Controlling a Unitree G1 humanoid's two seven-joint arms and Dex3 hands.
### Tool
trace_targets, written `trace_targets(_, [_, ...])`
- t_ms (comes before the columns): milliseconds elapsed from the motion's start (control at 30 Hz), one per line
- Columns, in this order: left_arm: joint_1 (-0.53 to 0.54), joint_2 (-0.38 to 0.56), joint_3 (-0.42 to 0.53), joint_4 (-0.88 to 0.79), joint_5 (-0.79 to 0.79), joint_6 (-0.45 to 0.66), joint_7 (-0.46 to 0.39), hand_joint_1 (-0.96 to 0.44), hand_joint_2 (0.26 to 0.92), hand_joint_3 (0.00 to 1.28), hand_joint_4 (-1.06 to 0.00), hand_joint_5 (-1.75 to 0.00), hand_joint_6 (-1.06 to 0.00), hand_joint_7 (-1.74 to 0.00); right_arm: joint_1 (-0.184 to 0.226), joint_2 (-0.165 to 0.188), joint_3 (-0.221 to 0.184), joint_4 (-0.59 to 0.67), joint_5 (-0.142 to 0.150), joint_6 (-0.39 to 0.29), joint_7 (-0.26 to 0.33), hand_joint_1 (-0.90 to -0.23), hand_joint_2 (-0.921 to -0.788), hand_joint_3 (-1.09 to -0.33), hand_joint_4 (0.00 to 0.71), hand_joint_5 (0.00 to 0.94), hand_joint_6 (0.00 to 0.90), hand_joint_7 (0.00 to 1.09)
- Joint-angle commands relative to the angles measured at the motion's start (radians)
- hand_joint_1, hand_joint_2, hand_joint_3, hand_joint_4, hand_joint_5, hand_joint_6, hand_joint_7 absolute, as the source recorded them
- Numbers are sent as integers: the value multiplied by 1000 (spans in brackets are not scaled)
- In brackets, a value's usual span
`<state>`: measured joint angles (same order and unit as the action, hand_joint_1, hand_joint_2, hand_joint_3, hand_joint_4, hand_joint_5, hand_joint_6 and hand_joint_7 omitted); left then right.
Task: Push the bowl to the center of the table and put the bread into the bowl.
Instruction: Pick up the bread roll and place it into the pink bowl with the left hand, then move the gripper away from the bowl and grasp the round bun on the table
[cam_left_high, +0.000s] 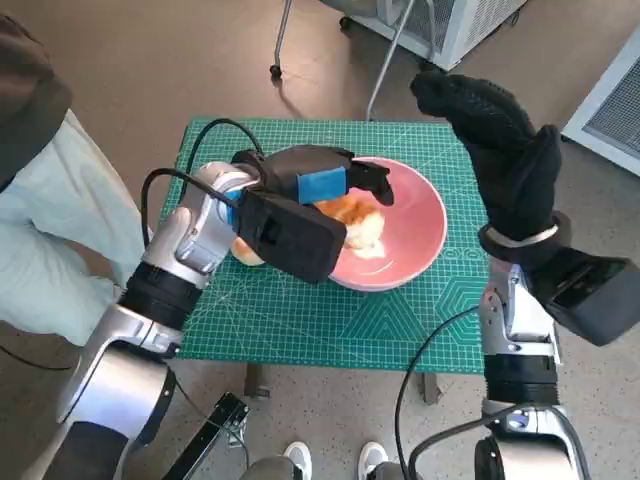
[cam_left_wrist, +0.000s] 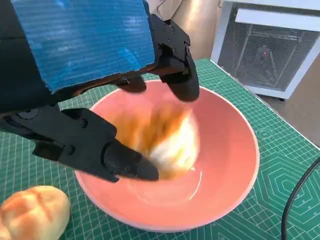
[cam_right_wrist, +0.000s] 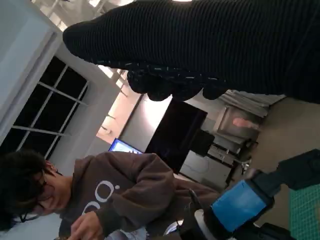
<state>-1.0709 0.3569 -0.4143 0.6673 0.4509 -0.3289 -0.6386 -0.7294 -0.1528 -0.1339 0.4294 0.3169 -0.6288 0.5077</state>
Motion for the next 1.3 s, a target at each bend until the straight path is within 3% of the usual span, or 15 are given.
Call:
trace_targets(33, [28, 33, 24, -29, -13, -37, 21, -81, 876, 51, -292, -44, -253, -534, 17, 2, -11, 25, 15, -5, 10, -703, -921, -715, 227, 68, -1, 734])
trace_targets(633, [117, 214, 152, -228, -77, -72, 10, -122, 879, 22, -343, -40, -241, -490, 16, 26, -16, 44, 7, -37, -4, -699, -921, -711, 230, 68, -1, 733])
trace_targets(933, [159, 305, 199, -189, -78, -119, 35, -113, 883, 2, -384, -16, -339, -337, 9, 31, -21, 59, 14, -40, -2, -700, -921, -709, 231, 67, -1, 733])
trace_targets(1300, [179, 349, 176, -114, -8, -70, 40, -122, 885, 1, -379, -5, -351, -292, 3, 37, -18, 63, 7, -47, -4, -706, -921, -709, 231, 65, -1, 733])
